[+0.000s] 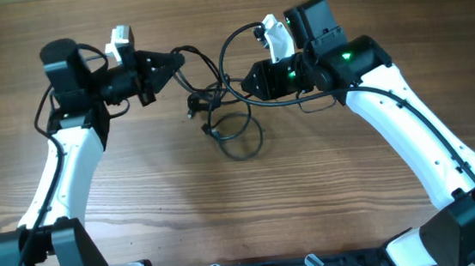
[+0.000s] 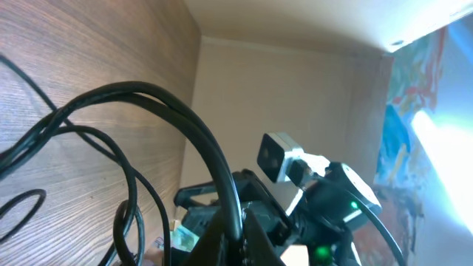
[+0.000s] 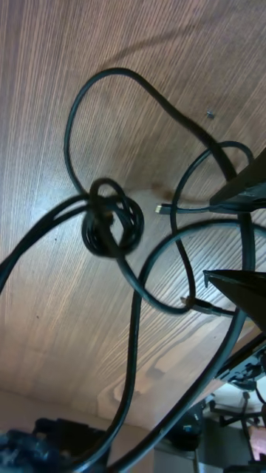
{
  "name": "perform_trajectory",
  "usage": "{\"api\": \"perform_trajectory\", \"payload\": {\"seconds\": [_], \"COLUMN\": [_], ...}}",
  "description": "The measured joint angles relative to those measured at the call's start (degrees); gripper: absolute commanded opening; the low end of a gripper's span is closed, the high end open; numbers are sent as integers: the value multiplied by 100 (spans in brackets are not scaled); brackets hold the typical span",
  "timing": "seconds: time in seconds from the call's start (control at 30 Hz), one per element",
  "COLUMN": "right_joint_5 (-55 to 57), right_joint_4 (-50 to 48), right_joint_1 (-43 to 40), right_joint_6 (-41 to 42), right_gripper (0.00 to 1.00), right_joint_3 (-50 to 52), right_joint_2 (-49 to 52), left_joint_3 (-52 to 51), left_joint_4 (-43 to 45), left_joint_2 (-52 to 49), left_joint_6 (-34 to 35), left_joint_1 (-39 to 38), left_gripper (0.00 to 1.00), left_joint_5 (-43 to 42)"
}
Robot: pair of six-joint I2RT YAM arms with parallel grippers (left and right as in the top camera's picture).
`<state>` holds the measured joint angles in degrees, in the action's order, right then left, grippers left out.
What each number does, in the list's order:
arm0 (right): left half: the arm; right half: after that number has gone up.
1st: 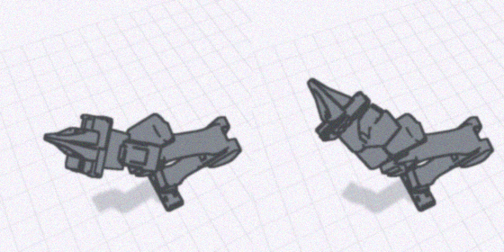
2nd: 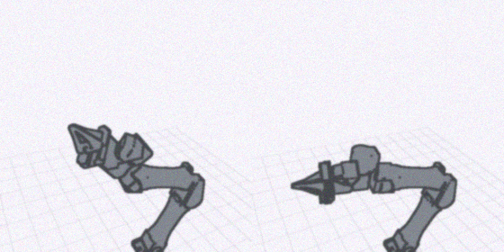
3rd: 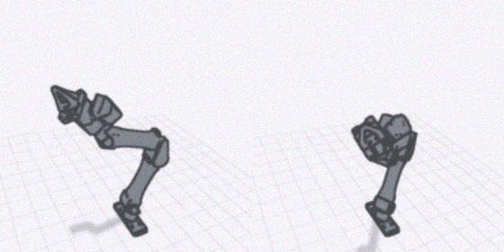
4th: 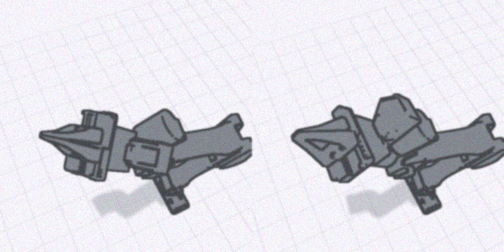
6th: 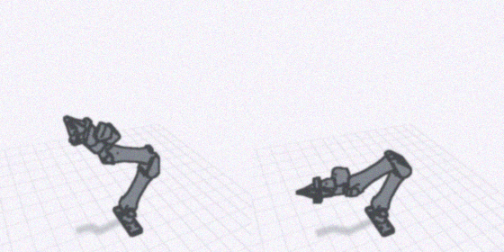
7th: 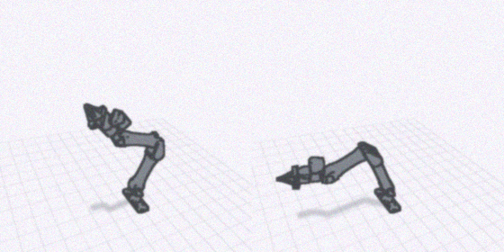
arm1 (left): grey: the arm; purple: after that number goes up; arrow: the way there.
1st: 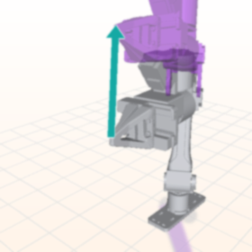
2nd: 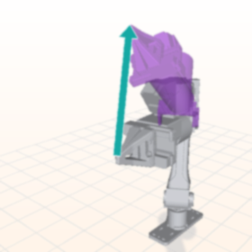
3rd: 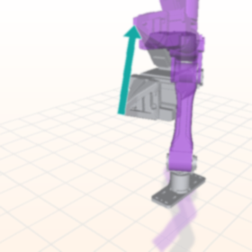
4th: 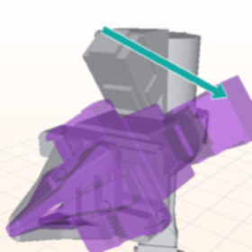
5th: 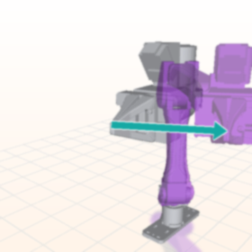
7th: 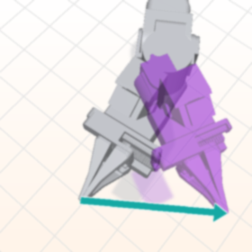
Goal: Untangle cables
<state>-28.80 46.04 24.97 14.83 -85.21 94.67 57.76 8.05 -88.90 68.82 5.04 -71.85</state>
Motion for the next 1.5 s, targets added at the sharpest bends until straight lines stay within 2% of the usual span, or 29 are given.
{"api": "perform_trajectory", "payload": {"seconds": [0.17, 0.27, 0.3, 0.33, 0.37, 0.4, 0.5, 0.6, 0.77, 0.93, 1.03, 1.1, 1.2, 1.27, 1.5], "right_joint_5": [105, 457, 592, 671, 739, 811, 857, 874, 898, 898, 894, 870, 870, 868, 866], "right_joint_4": [9, 26, 20, 22, 26, 22, 22, 17, 17, -57, -122, -151, -153, -153, -157], "right_joint_1": [0, 0, -2, 0, 0, 0, -2, -2, -2, -2, -2, -2, -2, 0, -2], "right_joint_6": [9, 136, 201, 245, 262, 297, 313, 313, 315, 330, 372, 439, 490, 538, 573], "right_gripper": [28, 35, 37, 38, 39, 40, 43, 45, 48, 50, 50, 50, 50, 52, 54], "right_joint_3": [0, 0, 0, 2, 2, 0, 2, 2, 2, 2, 2, 2, 2, 2, 2], "right_joint_2": [0, 0, 0, 0, 0, 0, 0, 0, 0, 0, 0, 0, 0, 0, 0], "left_joint_3": [7, 28, 28, 33, 33, 33, 33, 33, 39, 258, 380, 413, 413, 413, 411], "left_joint_4": [-955, -2216, -2651, -2911, -3095, -3324, -3668, -3692, -3679, -3679, -3926, -4422, -4618, -4566, -4232], "left_joint_2": [0, 2, 0, 2, 0, 0, 0, 2, 184, 1040, 1593, 1637, 1211, 525, -811], "left_joint_6": [-562, -1486, -1893, -2214, -2446, -2754, -3088, -3215, -3370, -3759, -3827, -3786, -3733, -3687, -3665], "left_joint_1": [-269, -772, -1078, -1357, -1631, -2044, -2855, -2990, -2559, -2203, -1945, -1703, -1545, -1547, -1644], "left_gripper": [4, 18, 26, 52, 98, 100, 100, 100, 100, 100, 100, 100, 84, 60, 60], "left_joint_5": [444, 992, 1351, 1663, 1912, 2350, 3294, 3807, 4089, 4092, 4218, 4557, 4854, 4975, 5064]}}
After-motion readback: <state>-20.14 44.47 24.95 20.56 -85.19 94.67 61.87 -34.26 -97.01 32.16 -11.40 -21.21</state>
